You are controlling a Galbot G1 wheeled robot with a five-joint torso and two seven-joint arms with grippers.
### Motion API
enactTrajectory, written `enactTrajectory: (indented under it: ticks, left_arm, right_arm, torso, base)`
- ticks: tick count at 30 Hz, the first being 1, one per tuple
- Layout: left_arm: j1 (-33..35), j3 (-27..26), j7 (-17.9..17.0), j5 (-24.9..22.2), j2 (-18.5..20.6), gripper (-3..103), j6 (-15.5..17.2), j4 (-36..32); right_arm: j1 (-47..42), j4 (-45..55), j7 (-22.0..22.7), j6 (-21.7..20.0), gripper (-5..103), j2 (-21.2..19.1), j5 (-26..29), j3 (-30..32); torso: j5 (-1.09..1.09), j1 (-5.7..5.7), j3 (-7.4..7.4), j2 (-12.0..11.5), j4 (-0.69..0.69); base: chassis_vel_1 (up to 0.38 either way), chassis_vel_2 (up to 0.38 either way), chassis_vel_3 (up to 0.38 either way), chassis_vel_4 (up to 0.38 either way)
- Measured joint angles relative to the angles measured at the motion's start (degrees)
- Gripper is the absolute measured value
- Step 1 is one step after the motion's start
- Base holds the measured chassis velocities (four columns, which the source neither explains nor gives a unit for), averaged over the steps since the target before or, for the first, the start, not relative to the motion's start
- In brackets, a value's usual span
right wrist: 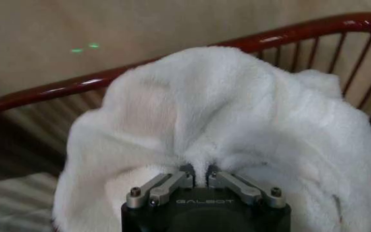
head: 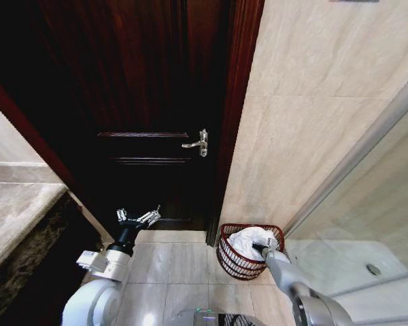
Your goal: Discard the used towel into the hamper.
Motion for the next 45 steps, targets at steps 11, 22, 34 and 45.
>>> enactTrajectory:
  ticks: [11,22,34,45]
  left_arm:
    - [0.0,0.0,0.0,0.0,0.0,100,0.0,0.0]
    - [0.0,0.0,0.0,0.0,0.0,100,0.0,0.0]
    - [0.0,0.0,0.0,0.0,0.0,100,0.0,0.0]
    - [0.0,0.0,0.0,0.0,0.0,100,0.0,0.0]
  right_arm:
    - [-24.1,37.6,-1.1,-4.5,48,-3.8,4.1,-1.6]
    - [-44.8,61.5,2.0,13.7,91,-2.9,4.9,3.7]
    - [-59.5,79.7,22.0,31.2,100,2.2,-1.6,3.7]
    - [-68.0,95.8,22.5,32.6,100,7.6,-8.5,3.0]
  torso:
    - [0.01,0.09,0.11,0.2,0.00]
    - [-0.01,0.21,0.25,0.5,0.01]
    - [-0.02,0.26,0.32,0.6,0.00]
    - [-0.03,0.30,0.36,0.7,0.00]
  base:
    - [0.000,0.000,0.000,0.000]
    - [0.000,0.000,0.000,0.000]
    - [0.000,0.000,0.000,0.000]
    - [0.000,0.000,0.000,0.000]
